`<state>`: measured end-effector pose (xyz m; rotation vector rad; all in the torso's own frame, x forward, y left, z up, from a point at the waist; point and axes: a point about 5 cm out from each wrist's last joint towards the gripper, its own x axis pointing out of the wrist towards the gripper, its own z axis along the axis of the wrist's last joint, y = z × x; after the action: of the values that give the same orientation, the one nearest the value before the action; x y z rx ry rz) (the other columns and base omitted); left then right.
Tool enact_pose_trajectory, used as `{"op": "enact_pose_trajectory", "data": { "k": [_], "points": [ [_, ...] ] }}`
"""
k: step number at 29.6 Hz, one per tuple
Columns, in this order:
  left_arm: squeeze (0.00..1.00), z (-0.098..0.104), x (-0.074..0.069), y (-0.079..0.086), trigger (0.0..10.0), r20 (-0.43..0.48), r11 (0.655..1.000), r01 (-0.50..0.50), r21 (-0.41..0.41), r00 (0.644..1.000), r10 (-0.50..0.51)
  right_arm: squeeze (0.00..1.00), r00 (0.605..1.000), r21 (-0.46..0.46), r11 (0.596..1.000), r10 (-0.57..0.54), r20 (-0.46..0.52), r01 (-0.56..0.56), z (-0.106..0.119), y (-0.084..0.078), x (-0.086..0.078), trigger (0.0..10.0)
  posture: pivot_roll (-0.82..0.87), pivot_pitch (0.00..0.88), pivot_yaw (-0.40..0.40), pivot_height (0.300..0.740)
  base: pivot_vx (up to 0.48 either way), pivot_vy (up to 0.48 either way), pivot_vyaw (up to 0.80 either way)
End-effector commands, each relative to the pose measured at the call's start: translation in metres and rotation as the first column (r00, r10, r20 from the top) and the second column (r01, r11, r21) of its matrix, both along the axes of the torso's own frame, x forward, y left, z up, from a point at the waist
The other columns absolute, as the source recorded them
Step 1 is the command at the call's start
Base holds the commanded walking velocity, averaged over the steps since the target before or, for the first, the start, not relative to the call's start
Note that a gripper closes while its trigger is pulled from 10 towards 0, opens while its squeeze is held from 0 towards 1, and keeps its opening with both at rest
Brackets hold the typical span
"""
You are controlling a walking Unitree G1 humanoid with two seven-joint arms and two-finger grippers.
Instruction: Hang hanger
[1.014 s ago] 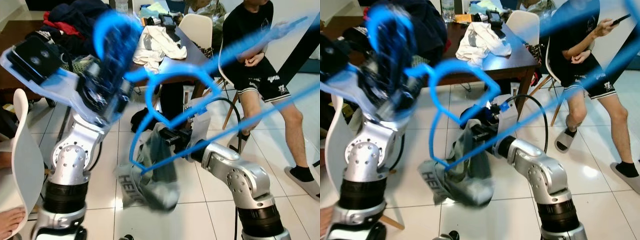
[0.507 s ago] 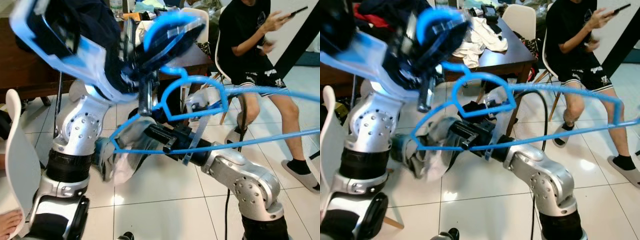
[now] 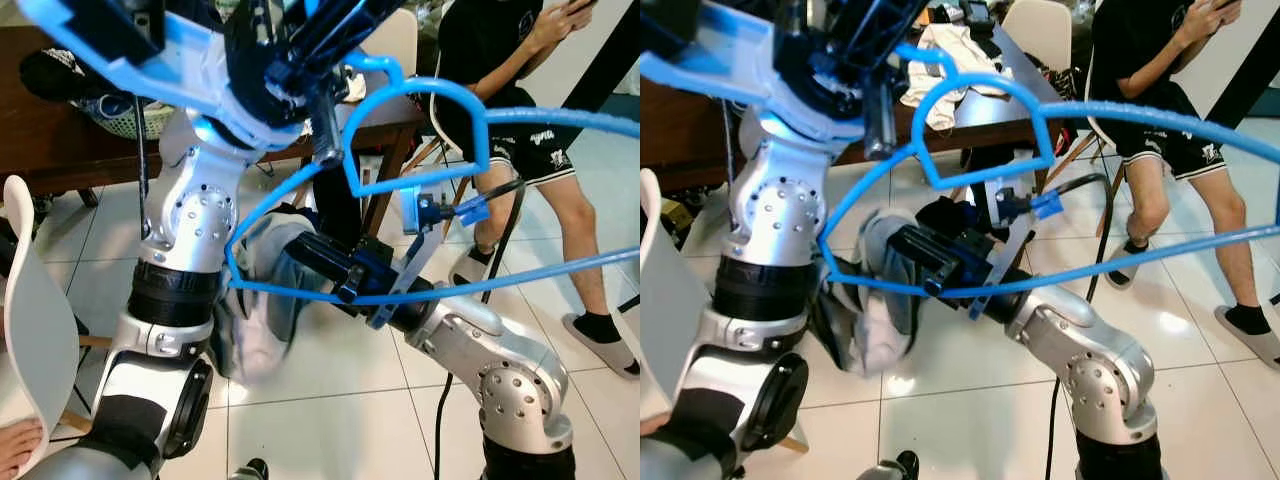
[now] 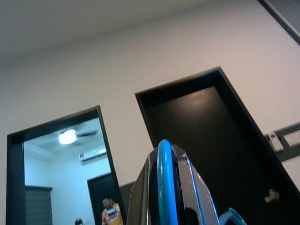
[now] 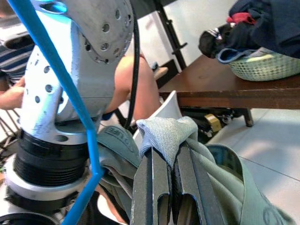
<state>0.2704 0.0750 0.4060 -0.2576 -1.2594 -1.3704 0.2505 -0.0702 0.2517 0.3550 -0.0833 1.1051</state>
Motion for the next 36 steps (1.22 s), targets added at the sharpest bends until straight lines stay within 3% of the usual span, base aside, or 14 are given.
{"op": "enact_pose_trajectory", "data": {
  "k": [1,2,5,7,12,18,22,26,32,36],
  "points": [
    [0.0,0.009,-0.001,0.012,10.0,-0.005,0.994,-0.036,-0.099,0.999,0.035,0.0,0.996,-0.099,0.994,0.028,-0.082,-0.036,-0.023,0.008,-0.004,10.0,-0.02,0.205,-0.059,0.74,0.0,0.0,0.0],
    [0.0,0.009,-0.001,0.012,10.0,-0.005,0.994,-0.036,-0.099,0.999,0.035,0.0,0.996,-0.099,0.994,0.028,-0.082,-0.036,-0.023,0.008,-0.004,10.0,-0.02,0.205,-0.059,0.74,0.0,0.0,0.0],
    [0.0,-0.017,0.001,0.005,10.0,-0.091,0.999,0.035,-0.02,0.995,-0.037,0.0,0.996,-0.313,0.949,-0.059,-0.073,0.033,-0.042,0.004,0.003,10.0,-0.01,0.199,-0.053,0.74,0.0,0.0,0.0],
    [0.0,-0.027,-0.001,0.0,10.0,-0.165,0.991,0.129,-0.022,0.978,-0.131,0.0,0.994,-0.406,0.912,-0.091,-0.06,0.06,-0.051,0.001,0.007,10.0,0.0,0.198,-0.051,0.74,0.0,0.0,0.0],
    [0.0,-0.048,-0.013,-0.009,10.0,-0.257,0.967,0.253,-0.041,0.932,-0.255,0.0,0.992,-0.485,0.869,-0.126,-0.032,0.095,-0.057,0.003,0.013,10.0,0.02,0.181,-0.046,0.74,0.0,0.0,0.0],
    [0.0,-0.064,-0.018,-0.016,10.0,-0.3,0.955,0.291,-0.056,0.908,-0.294,0.0,0.991,-0.483,0.87,-0.129,-0.028,0.1,-0.057,0.007,0.015,10.0,0.03,0.172,-0.043,0.74,0.0,0.0,0.0],
    [0.0,-0.072,-0.021,-0.021,10.0,-0.303,0.95,0.31,-0.038,0.902,-0.307,0.0,0.991,-0.421,0.902,-0.124,-0.048,0.092,-0.053,0.011,0.016,10.0,0.03,0.166,-0.038,0.74,0.0,0.0,0.0],
    [0.0,-0.08,-0.028,-0.065,10.0,-0.311,0.947,0.314,0.068,0.909,-0.279,0.0,0.983,-0.149,0.989,-0.052,-0.175,0.025,-0.032,0.015,0.013,10.0,0.02,0.162,-0.028,0.74,0.0,0.0,0.0],
    [0.0,-0.082,-0.033,-0.063,10.0,-0.294,0.947,0.294,0.131,0.924,-0.246,0.0,0.963,-0.015,0.999,0.027,-0.267,-0.032,-0.029,0.017,0.008,10.0,0.02,0.164,-0.026,0.74,0.0,0.0,0.0],
    [0.0,-0.082,-0.033,-0.062,10.0,-0.294,0.948,0.287,0.137,0.926,-0.238,0.0,0.959,-0.01,0.999,0.038,-0.282,-0.043,-0.03,0.018,0.007,10.0,0.02,0.164,-0.026,0.74,0.0,0.0,0.0]
  ]
}}
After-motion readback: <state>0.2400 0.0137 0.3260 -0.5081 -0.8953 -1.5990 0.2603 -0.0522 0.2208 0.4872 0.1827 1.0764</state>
